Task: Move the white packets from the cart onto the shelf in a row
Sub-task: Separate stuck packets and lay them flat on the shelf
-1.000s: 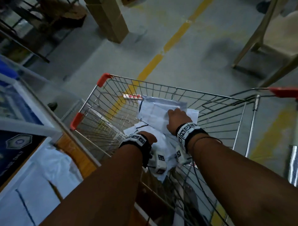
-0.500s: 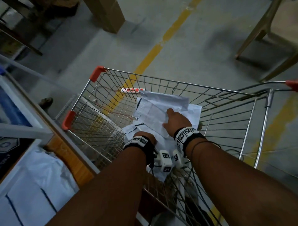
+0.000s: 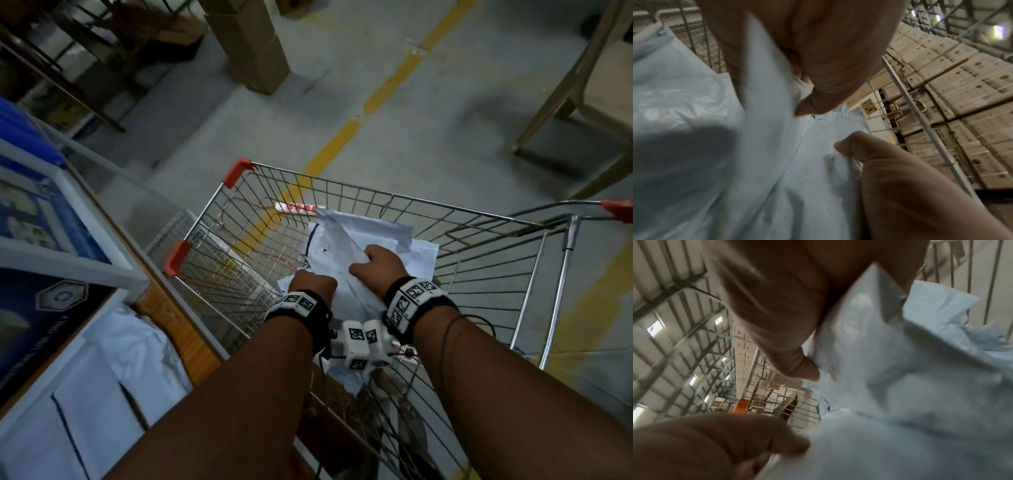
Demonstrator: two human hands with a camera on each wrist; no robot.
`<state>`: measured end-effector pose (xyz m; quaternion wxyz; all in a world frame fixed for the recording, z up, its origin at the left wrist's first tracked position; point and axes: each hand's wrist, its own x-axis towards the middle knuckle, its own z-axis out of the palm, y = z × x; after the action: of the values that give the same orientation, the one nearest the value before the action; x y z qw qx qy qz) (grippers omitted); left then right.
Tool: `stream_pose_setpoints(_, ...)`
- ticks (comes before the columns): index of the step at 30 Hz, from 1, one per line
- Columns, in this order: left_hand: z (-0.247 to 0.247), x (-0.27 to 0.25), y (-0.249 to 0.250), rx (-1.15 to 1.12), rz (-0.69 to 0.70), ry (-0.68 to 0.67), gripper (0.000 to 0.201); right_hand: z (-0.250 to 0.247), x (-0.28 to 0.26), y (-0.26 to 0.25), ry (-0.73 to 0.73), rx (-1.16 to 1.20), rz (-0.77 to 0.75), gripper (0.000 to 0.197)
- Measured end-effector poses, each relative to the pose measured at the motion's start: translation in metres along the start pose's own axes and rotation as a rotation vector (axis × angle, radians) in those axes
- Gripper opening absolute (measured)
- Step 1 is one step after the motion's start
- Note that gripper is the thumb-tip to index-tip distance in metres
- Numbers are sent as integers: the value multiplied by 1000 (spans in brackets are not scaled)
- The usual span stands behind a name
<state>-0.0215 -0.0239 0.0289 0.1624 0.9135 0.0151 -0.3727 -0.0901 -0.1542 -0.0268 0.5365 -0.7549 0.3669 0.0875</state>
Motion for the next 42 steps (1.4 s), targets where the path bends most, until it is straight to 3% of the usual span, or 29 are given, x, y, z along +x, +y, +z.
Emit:
stream_pose_setpoints(4, -9, -18, 2, -76, 96, -44, 30, -4, -21, -17, -148, 174, 13, 14)
stream_pose_setpoints(7, -10, -32, -1, -359, -57, -190, 40, -4, -38, -24, -246, 490, 132, 25)
stream_pose_setpoints(10, -7, -36, -2, -655, -130, -280, 51, -6, -50, -25, -276, 734, 186, 18)
stream_pose_setpoints(14, 0, -21, -14, -778, -76, -292, 80, -13, -64, -31, -335, 916, 227, 34)
stream_pose_setpoints(16, -10, -22, -13, -687, 7, -185, 86, -18, -70, -41, -359, 959, 201, 43)
stream_pose_setpoints(19, -53, -78, -3, -515, 180, 25, 81, -25, -86, -67, -401, 913, 102, 51)
stream_pose_setpoints(21, -82, -118, -10, -466, 228, 108, 65, -27, -101, -89, -401, 821, 7, 51)
stream_pose_setpoints(24, -120, -151, -44, -355, 327, 263, 49, -22, -134, -124, -405, 692, -110, 53)
stream_pose_setpoints(28, -160, -192, -111, -244, 392, 462, 54, 10, -192, -168, -465, 525, -240, 52)
stream_pose_setpoints(32, -184, -232, -194, -240, 310, 576, 62, 66, -250, -200, -445, 281, -405, 41)
stream_pose_setpoints(36, -197, -262, -290, -303, 202, 596, 63, 138, -305, -223, -498, 64, -502, 56)
stream_pose_setpoints(42, -207, -308, -435, -387, -4, 634, 60, 247, -376, -234, -426, -245, -606, 43)
